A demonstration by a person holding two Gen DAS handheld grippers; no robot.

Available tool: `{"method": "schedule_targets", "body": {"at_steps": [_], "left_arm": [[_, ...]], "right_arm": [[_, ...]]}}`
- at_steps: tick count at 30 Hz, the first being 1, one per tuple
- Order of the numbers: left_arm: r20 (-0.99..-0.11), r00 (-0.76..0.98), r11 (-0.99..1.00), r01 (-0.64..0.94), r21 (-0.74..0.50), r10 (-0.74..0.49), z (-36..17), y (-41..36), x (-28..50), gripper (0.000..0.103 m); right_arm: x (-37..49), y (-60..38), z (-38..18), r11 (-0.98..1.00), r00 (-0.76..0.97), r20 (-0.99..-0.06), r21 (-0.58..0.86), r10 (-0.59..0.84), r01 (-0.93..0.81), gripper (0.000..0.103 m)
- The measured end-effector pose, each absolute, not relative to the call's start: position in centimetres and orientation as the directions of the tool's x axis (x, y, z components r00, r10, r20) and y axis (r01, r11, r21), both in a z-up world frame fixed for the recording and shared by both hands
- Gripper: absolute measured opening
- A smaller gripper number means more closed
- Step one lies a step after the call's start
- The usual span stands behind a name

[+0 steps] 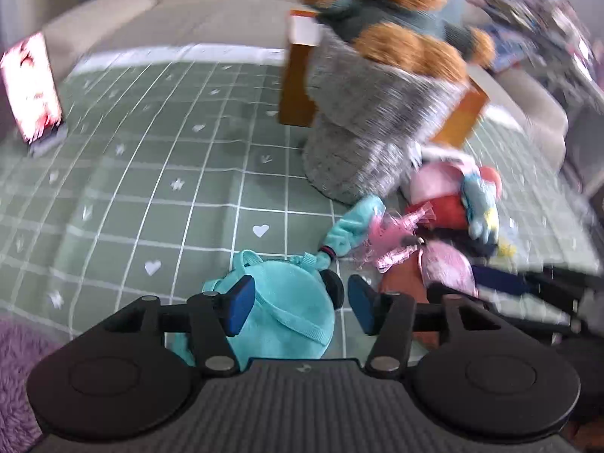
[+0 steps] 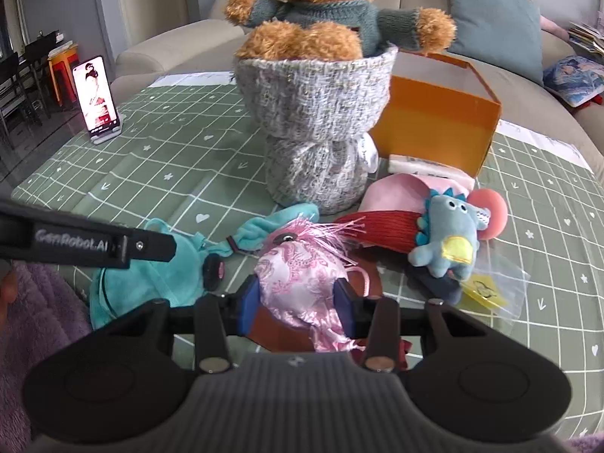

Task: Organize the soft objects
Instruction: 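Lift the teal plush with the left tool while the right tool lifts the pink pouch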

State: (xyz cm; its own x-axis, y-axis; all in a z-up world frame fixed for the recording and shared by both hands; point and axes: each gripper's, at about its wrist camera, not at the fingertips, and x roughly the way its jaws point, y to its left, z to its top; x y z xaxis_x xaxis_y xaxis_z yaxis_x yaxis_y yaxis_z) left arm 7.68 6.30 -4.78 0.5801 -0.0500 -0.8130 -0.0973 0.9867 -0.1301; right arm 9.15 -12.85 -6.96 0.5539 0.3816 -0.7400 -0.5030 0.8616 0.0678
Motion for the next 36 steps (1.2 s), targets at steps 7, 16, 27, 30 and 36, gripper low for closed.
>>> {"method": "schedule_targets", "body": {"at_steps": [7,16,27,30,36], "left_arm": [[-0.856,0.516,0.992,0.114,0.063,-0.005,-6.6,2.6,7.5,0.078],[-0.894,0.417,0.867,0.373,0.331,0.162,-10.0,-0.5,7.4,0.079],[-0.905,0.382,0.858,0.384,0.341,0.189,-10.7,1.4,8.6,0.057],[-0.898,0.407,0.866,0.374,0.331,0.168,-10.3,1.6,8.3,0.034],[-0.853,0.512,0.898,0.321,0.302,0.104,-7.7,1.3,7.5,0.019]], "right_arm": [[9.9,-14.0,-7.2,0.877,0.536,-0.752,0.115,0.384,-0.466,0.043],[10.4,-14.5,-8.4,0.869,0.486,-0.776,0.155,0.402,-0.471,0.043],[10.2,-13.8,-8.9,0.854,0.469,-0.790,0.127,0.395,-0.505,0.043],[10.2,-13.8,-9.1,0.857,0.466,-0.796,0.122,0.386,-0.501,0.043],[9.9,-13.7,-8.9,0.859,0.478,-0.793,0.108,0.378,-0.500,0.043]]}}
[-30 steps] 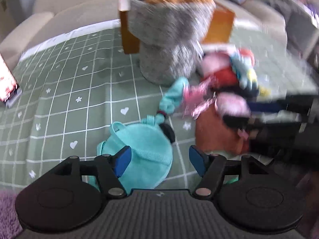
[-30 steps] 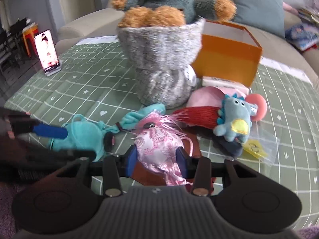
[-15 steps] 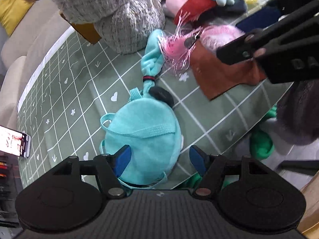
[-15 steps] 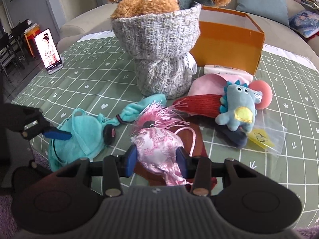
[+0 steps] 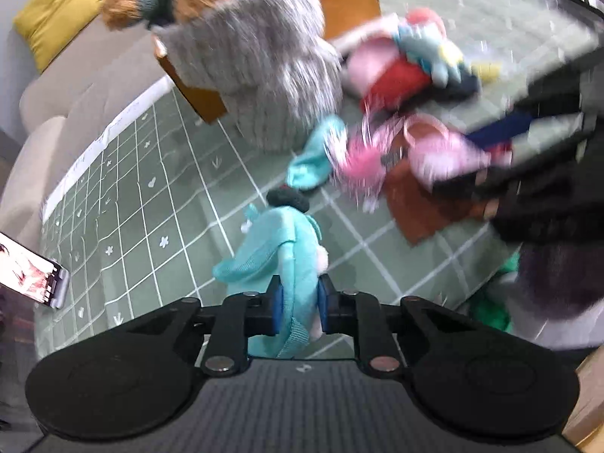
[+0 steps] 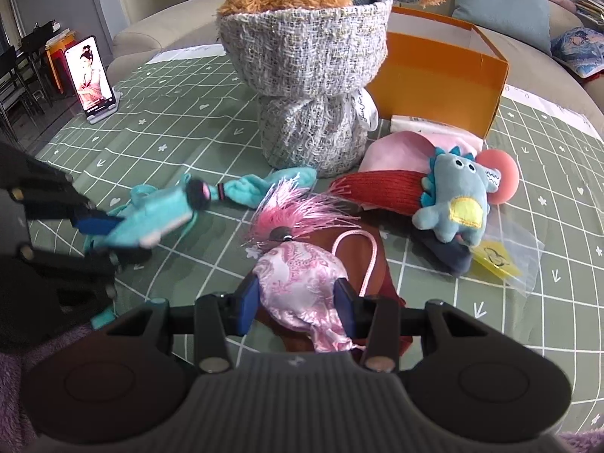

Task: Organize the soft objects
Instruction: 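Lift the teal plush with the left tool while the right tool lifts the pink pouch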

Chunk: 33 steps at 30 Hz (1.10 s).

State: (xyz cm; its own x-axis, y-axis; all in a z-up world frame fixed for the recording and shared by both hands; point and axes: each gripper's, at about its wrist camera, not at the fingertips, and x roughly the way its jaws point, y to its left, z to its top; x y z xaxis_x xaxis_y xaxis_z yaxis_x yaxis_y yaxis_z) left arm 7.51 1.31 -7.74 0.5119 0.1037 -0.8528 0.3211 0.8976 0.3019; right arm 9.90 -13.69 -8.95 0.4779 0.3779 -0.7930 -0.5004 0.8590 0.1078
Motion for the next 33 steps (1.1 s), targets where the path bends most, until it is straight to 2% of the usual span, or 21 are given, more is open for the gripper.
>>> {"method": "schedule_targets", "body": {"at_steps": [5,9,12,19,23,26,32,33], "left_arm": [[-0.828,0.559,0.953,0.275,0.125,-0.053,-4.5,1.4,7.4,0.019],[-0.793,0.552,0.962,0.225,-0.156,-0.258,-2.5,2.7,8.0,0.018],[-0.791,0.519,0.946,0.168,-0.277,-0.324,-3.5,3.8,8.9,0.018],[-0.829,0.494,0.964,0.077,-0.256,-0.260,-5.1,4.8,9.3,0.020],[-0.832,0.486,0.960,0.060,-0.275,-0.268,-5.7,5.1,9.5,0.026],[-0.843,0.488,0.972,0.054,-0.230,-0.227,-6.0,4.9,9.6,0.033],[-0.854,0.484,0.981,0.058,-0.185,-0.189,-7.0,4.4,10.0,0.034],[-0.857,0.485,0.984,0.061,-0.165,-0.174,-7.1,4.2,10.0,0.031]], "right_arm": [[9.7,-13.8,-8.6,0.862,0.494,-0.782,0.105,0.380,-0.496,0.043],[9.8,-14.1,-8.1,0.866,0.509,-0.767,0.120,0.391,-0.486,0.043],[9.9,-14.1,-8.1,0.866,0.509,-0.767,0.121,0.392,-0.485,0.043],[9.8,-13.4,-8.4,0.854,0.497,-0.774,0.107,0.393,-0.508,0.043],[9.7,-12.6,-8.5,0.846,0.493,-0.777,0.092,0.391,-0.526,0.043],[9.7,-12.4,-8.6,0.841,0.487,-0.782,0.086,0.390,-0.534,0.043],[10.0,-12.6,-9.1,0.849,0.479,-0.796,0.082,0.371,-0.522,0.043],[10.0,-12.7,-9.1,0.850,0.478,-0.797,0.083,0.370,-0.520,0.043]]}}
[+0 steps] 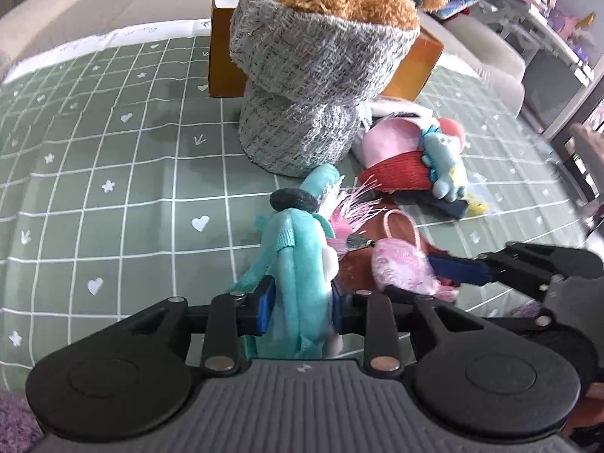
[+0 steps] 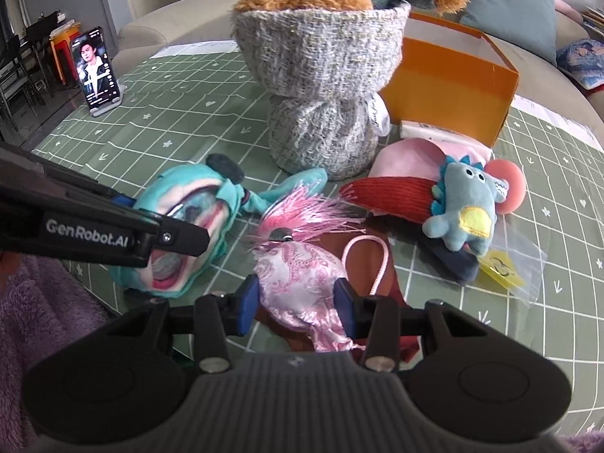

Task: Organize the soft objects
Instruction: 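Lift the teal plush with the left tool while the right tool lifts the pink pouch, then carry both toys over the orange box and open both tools to drop them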

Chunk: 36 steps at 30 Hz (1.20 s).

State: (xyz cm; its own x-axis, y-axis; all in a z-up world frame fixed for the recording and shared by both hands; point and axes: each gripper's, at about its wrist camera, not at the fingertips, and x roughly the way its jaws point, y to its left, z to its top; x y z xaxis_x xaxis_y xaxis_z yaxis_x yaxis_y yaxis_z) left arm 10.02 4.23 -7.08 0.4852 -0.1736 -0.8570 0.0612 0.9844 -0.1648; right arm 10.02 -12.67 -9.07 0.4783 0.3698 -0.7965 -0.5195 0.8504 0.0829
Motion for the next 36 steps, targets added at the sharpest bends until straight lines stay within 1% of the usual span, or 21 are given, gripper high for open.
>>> {"method": "schedule_targets", "body": {"at_steps": [2,6,10,16,22,25,31,36], "left_arm": [[-0.856,0.492,0.987,0.071,-0.141,-0.158,-7.1,3.9,10.0,0.024],[-0.839,0.523,0.989,0.081,-0.126,-0.150,-6.4,3.6,9.5,0.022],[-0.823,0.547,0.988,0.095,-0.120,-0.152,-5.2,2.9,8.7,0.022],[-0.803,0.569,0.983,0.112,-0.142,-0.181,-3.0,1.8,7.7,0.022],[-0.775,0.587,0.972,0.151,-0.178,-0.233,0.1,0.7,7.2,0.022],[-0.760,0.598,0.967,0.178,-0.183,-0.254,1.8,0.0,7.5,0.022],[-0.735,0.611,0.953,0.243,-0.180,-0.295,4.8,-1.4,8.7,0.022],[-0.710,0.603,0.927,0.305,-0.216,-0.364,7.3,-2.5,10.9,0.021]], "right_arm": [[10.1,-12.8,-9.0,0.852,0.478,-0.796,0.087,0.371,-0.516,0.043],[9.8,-13.1,-8.4,0.853,0.491,-0.789,0.079,0.369,-0.515,0.043],[9.1,-13.8,-7.1,0.862,0.517,-0.773,0.076,0.368,-0.501,0.042],[7.8,-15.0,-4.6,0.879,0.555,-0.759,0.048,0.341,-0.475,0.041],[6.8,-16.1,-1.5,0.889,0.602,-0.735,0.003,0.312,-0.458,0.041],[6.9,-16.6,-0.2,0.892,0.619,-0.727,-0.021,0.296,-0.452,0.041],[8.0,-18.2,2.7,0.892,0.680,-0.683,-0.093,0.266,-0.442,0.041],[10.3,-20.0,5.3,0.893,0.710,-0.653,-0.113,0.264,-0.436,0.041]]}}
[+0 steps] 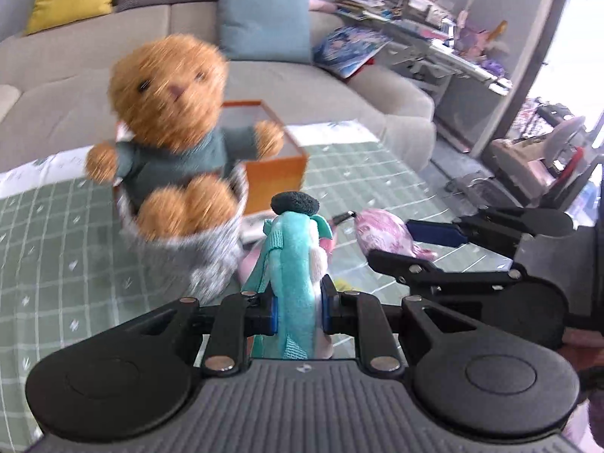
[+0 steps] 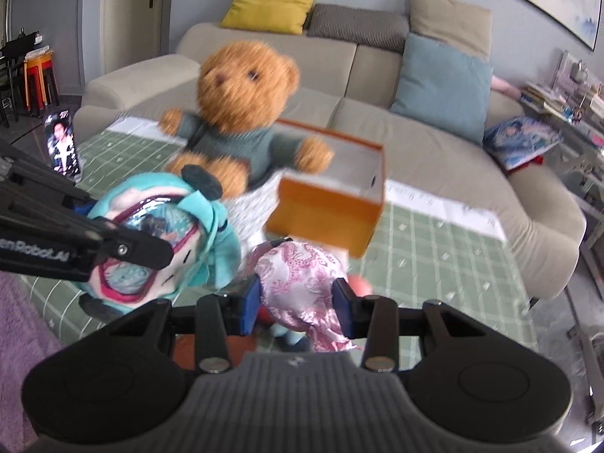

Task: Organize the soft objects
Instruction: 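Carry both toys over the orange box and open both tools to drop them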

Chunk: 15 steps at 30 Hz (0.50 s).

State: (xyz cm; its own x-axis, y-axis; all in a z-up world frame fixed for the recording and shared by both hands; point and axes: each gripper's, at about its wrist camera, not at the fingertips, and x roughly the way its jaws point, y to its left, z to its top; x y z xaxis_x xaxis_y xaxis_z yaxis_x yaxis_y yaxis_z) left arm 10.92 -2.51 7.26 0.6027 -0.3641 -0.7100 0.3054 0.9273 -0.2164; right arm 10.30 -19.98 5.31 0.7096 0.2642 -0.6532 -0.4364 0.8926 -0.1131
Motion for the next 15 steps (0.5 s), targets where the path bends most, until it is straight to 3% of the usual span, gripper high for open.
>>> {"method": "schedule_targets", "body": {"at_steps": [8,15], "left_arm": [[-0.665,0.588,0.882,0.385,-0.271,-0.461,12.2,-4.4,17.7,0.021],[-0.662,0.628,0.900,0.398,-0.178,-0.409,17.2,-6.2,25.5,0.021]], "right_arm": [[16.7,-23.9,10.6,0.900,0.723,-0.604,-0.022,0.335,-0.435,0.041],[24.0,-25.0,14.0,0.888,0.718,-0.559,0.076,0.415,-0.454,0.041]]}}
